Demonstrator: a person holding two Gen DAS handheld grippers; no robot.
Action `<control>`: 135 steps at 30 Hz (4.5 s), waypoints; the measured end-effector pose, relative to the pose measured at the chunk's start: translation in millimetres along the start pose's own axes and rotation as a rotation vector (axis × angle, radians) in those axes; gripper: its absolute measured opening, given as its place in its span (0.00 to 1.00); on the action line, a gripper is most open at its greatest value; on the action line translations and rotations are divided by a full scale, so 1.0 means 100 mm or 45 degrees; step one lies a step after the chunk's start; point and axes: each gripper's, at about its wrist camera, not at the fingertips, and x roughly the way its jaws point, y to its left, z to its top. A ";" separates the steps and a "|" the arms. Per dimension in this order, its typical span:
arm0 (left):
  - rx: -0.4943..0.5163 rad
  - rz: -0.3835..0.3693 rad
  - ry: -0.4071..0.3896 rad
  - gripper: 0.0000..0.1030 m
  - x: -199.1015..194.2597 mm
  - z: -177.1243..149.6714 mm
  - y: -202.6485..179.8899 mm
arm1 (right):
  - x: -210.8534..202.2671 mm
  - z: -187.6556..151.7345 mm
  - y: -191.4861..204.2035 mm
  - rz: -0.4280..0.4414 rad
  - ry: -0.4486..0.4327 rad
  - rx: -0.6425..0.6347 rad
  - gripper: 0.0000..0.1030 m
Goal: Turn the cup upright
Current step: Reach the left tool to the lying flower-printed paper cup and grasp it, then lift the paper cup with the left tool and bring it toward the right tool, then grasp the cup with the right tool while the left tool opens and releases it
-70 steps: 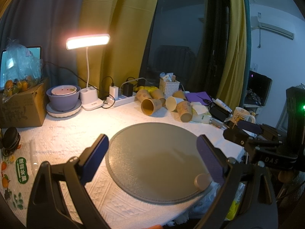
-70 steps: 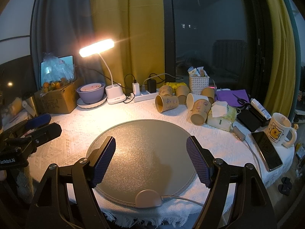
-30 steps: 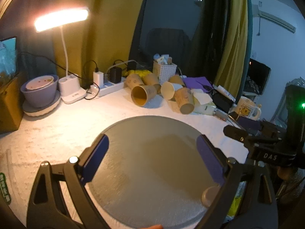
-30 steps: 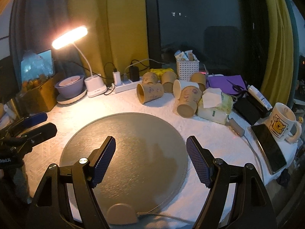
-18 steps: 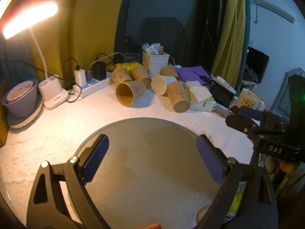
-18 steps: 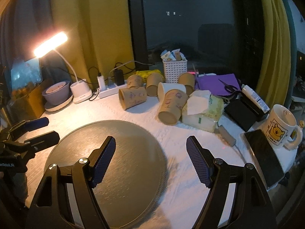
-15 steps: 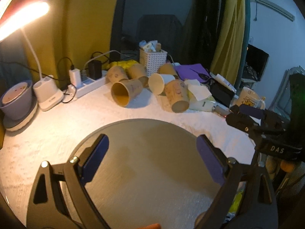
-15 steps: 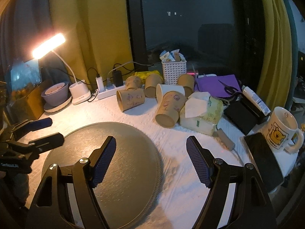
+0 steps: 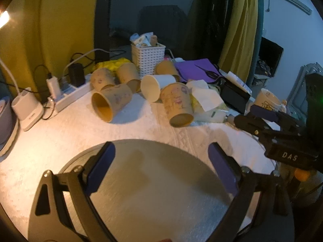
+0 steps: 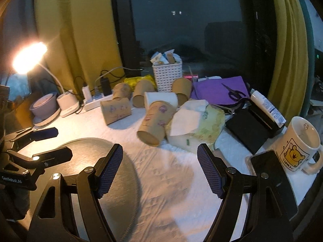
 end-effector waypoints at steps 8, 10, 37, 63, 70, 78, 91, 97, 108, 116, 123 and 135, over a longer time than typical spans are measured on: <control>0.029 -0.021 0.041 0.91 0.39 0.21 -0.16 | 0.20 0.09 -0.23 0.003 -0.009 0.020 0.77; 0.033 -0.023 0.053 0.91 0.49 0.26 -0.18 | 0.25 0.11 -0.28 0.006 -0.008 0.022 0.77; -0.049 -0.129 0.272 0.91 1.64 0.62 -0.06 | 0.82 0.33 -0.68 0.002 0.013 0.062 0.77; -0.022 -0.230 0.283 0.56 1.46 0.66 -0.02 | 0.61 0.34 -0.56 -0.022 -0.003 0.058 0.77; 0.004 -0.216 0.204 0.56 1.01 0.55 -0.04 | 0.42 0.36 -0.37 0.000 -0.024 0.043 0.77; 0.060 -0.135 0.093 0.56 0.44 0.29 0.01 | 0.17 0.29 -0.01 0.075 -0.023 0.032 0.77; 0.022 -0.031 0.001 0.56 -0.33 -0.42 0.21 | -0.26 0.08 0.69 0.201 -0.013 -0.039 0.77; -0.014 -0.005 -0.029 0.56 -0.59 -0.76 0.26 | -0.38 -0.07 0.97 0.279 0.028 -0.054 0.77; -0.047 -0.004 -0.153 0.56 -1.03 -1.33 0.27 | -0.62 -0.35 1.51 0.474 0.103 -0.074 0.77; -0.028 -0.012 -0.264 0.56 -1.31 -1.67 0.25 | -0.73 -0.55 1.82 0.578 0.153 -0.083 0.77; -0.004 -0.024 -0.356 0.56 -1.56 -1.83 0.26 | -0.83 -0.60 2.02 0.638 0.178 -0.085 0.77; 0.080 -0.067 -0.435 0.56 -1.74 -1.94 0.15 | -0.79 -0.60 2.09 0.699 0.239 -0.070 0.77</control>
